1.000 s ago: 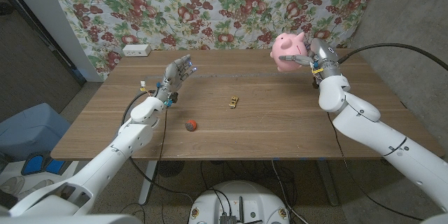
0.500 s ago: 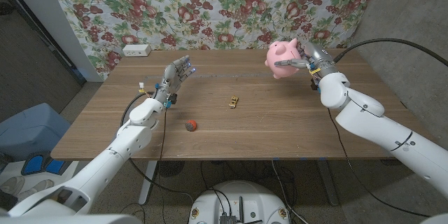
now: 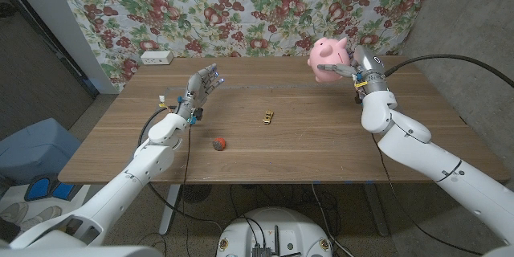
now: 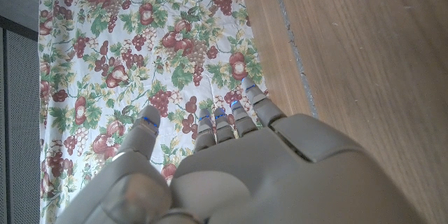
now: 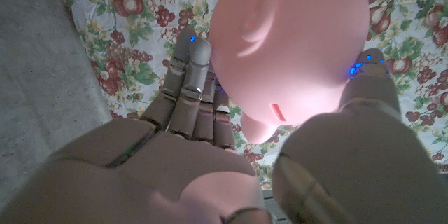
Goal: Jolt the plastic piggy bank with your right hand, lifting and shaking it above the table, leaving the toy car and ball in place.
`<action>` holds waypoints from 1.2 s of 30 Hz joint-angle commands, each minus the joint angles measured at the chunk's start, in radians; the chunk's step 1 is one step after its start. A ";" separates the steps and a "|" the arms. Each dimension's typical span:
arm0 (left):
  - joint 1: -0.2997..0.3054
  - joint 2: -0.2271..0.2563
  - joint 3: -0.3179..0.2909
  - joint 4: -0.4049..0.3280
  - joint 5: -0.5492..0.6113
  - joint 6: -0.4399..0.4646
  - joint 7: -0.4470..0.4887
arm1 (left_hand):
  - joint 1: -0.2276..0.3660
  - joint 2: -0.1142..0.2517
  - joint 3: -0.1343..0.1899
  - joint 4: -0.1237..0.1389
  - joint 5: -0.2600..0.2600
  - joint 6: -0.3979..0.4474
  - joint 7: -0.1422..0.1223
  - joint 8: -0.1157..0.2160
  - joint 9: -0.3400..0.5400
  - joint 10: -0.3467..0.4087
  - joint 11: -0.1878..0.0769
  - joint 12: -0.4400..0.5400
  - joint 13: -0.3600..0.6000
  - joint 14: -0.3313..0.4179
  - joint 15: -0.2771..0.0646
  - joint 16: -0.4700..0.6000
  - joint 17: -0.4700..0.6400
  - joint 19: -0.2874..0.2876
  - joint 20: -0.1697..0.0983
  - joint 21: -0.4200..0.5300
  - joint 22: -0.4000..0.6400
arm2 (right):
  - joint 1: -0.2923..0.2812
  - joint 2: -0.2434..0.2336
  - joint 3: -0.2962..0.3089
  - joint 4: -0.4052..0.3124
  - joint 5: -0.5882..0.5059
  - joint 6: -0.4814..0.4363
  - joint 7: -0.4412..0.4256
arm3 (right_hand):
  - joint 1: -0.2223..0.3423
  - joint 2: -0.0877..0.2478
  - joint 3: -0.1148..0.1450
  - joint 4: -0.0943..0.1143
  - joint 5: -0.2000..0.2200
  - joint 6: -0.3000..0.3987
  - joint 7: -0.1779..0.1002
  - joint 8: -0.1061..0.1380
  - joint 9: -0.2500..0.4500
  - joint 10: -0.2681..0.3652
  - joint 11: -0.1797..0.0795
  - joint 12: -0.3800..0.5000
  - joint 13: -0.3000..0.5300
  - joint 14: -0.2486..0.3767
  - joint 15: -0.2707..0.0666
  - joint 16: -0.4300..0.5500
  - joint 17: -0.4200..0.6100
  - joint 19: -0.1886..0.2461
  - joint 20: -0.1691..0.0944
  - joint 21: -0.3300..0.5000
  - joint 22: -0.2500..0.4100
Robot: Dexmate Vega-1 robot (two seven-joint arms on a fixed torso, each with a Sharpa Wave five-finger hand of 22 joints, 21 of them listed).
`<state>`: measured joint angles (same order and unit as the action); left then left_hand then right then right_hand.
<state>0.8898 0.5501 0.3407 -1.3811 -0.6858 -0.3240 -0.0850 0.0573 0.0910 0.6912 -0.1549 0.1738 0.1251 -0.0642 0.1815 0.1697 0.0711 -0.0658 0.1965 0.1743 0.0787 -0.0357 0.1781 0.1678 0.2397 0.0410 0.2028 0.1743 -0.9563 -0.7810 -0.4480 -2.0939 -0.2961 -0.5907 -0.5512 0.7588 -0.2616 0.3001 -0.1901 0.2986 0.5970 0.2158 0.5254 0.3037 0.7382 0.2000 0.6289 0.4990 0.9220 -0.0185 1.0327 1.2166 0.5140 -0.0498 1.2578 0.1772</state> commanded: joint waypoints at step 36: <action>0.006 -0.003 0.002 -0.009 0.008 -0.003 0.016 | 0.006 0.008 0.002 0.000 0.000 0.006 -0.001 0.001 0.005 0.003 0.007 -0.003 0.005 0.000 -0.021 0.000 0.002 0.005 0.004 -0.003 0.004 | -0.054 0.037 0.060 0.006 -0.020 0.053 0.000 | 0.311 0.334 0.247 0.025 0.103 0.341 -0.121 -0.002 0.178 0.318 -0.230 -0.002 0.279 0.085 -0.196 -0.017 0.001 -0.016 -0.015 0.006 -0.001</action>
<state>0.8826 0.5443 0.3422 -1.3730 -0.6786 -0.3281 -0.0759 0.0571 0.0910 0.6913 -0.1547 0.1739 0.1251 -0.0642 0.1814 0.1697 0.0711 -0.0659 0.1965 0.1743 0.0787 -0.0357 0.1781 0.1679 0.2397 0.0410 0.2028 0.1743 -1.0055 -0.6312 -0.4006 -2.0090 -0.3734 -0.4978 -0.7736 0.7588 -0.2616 0.3001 -0.1901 0.2986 0.5970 0.2157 0.5189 0.3037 0.7382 0.2000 0.6221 0.4990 0.9220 -0.0185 1.0201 1.2172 0.5064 -0.0502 1.2579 0.1748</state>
